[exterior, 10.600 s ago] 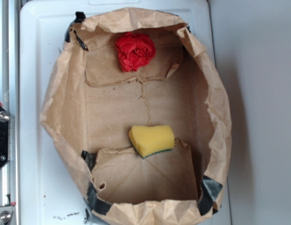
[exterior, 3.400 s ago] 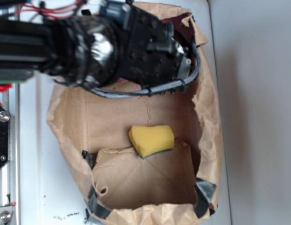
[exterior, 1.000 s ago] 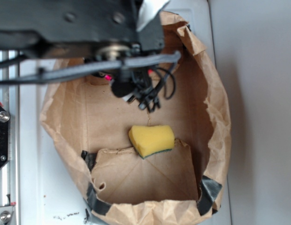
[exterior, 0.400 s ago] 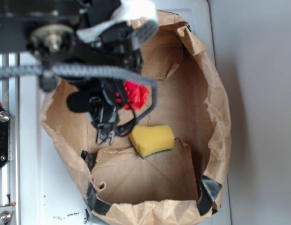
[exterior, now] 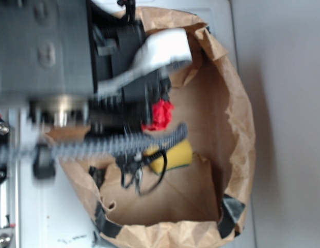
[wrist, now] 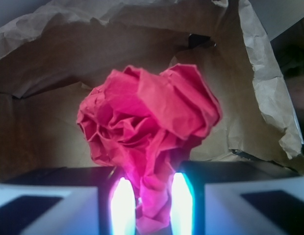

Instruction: Grab the red paper.

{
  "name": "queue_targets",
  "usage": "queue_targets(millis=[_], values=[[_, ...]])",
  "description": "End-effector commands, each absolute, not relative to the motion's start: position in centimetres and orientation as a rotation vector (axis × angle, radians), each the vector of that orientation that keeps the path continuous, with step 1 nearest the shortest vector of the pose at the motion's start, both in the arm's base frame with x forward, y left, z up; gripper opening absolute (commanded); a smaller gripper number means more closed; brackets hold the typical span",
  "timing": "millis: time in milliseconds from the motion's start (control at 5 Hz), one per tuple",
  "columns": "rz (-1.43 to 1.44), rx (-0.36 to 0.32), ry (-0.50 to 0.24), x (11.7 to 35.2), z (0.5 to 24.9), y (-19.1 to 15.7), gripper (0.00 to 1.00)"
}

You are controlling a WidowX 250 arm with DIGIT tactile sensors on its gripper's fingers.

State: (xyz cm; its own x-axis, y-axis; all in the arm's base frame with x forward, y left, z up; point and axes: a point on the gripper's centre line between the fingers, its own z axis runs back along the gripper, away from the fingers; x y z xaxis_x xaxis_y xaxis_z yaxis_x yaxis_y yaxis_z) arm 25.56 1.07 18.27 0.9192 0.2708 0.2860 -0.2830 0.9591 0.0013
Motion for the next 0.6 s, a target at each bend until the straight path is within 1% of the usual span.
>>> queue_targets(millis=[0, 200, 400], values=[[0.308, 0.032, -0.351, 26.76, 19.74, 1.49, 0.0], [0.335, 0.018, -0.337, 27.35, 19.58, 1.24, 0.0], [0.366, 0.003, -0.353, 27.57, 19.56, 1.28, 0.0]])
